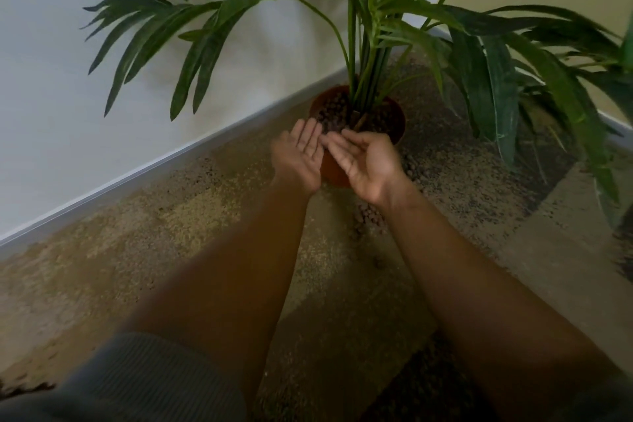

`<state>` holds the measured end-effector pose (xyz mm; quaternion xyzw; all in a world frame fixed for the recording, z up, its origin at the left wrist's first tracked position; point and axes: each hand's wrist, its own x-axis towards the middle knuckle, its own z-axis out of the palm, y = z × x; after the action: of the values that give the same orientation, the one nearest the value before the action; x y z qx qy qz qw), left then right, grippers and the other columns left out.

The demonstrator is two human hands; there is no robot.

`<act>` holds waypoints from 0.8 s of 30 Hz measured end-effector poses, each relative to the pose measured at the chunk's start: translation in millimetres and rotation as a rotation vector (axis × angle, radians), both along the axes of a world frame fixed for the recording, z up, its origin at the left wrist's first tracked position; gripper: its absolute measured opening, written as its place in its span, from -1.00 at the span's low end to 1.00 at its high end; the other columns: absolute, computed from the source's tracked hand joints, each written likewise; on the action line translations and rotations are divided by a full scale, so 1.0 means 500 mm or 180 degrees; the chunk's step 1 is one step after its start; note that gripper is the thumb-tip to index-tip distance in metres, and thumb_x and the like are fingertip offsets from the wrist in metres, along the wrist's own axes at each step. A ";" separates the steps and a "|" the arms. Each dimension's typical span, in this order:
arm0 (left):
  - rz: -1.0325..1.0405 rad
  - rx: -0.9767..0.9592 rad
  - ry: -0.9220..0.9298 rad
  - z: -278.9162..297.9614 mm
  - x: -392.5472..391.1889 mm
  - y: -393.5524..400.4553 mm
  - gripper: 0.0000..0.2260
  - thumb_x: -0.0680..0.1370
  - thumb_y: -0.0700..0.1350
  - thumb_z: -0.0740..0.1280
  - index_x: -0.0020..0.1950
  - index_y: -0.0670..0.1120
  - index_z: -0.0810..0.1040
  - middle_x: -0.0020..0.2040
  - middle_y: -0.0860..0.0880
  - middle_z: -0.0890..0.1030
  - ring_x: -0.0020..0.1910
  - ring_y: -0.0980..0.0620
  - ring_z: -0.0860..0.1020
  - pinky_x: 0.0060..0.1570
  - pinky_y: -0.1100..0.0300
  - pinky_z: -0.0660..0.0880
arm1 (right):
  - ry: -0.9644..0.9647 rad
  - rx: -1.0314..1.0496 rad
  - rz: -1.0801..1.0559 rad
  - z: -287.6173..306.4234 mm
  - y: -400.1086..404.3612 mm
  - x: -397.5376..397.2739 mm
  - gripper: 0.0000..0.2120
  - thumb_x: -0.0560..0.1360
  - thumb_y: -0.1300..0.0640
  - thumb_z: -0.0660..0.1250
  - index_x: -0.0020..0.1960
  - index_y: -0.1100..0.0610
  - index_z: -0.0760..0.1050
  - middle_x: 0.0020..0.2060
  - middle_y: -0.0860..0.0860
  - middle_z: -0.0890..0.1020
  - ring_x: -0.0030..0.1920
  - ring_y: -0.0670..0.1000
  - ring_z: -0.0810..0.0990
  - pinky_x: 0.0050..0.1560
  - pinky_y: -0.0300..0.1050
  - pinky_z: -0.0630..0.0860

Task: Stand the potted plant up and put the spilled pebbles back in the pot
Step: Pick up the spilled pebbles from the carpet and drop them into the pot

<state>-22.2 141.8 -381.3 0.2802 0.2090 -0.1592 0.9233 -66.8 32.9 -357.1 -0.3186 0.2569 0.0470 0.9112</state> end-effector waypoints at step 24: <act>-0.3397 0.4333 -0.1568 -0.155 -0.077 -0.075 -0.38 0.49 -0.32 0.38 0.50 -0.06 0.28 0.32 0.01 0.44 0.12 -0.02 0.55 -0.34 0.40 0.42 | 0.0704 -0.6313 0.3403 -0.222 -0.146 -0.054 -0.33 0.50 -0.07 0.32 0.53 0.06 0.19 0.50 0.13 0.19 0.45 0.24 0.17 0.41 0.07 0.29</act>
<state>-60.9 104.5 -458.9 0.8526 -0.1038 -0.3441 0.3793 -93.5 -40.0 -467.9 -0.9637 0.0908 0.2339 0.0917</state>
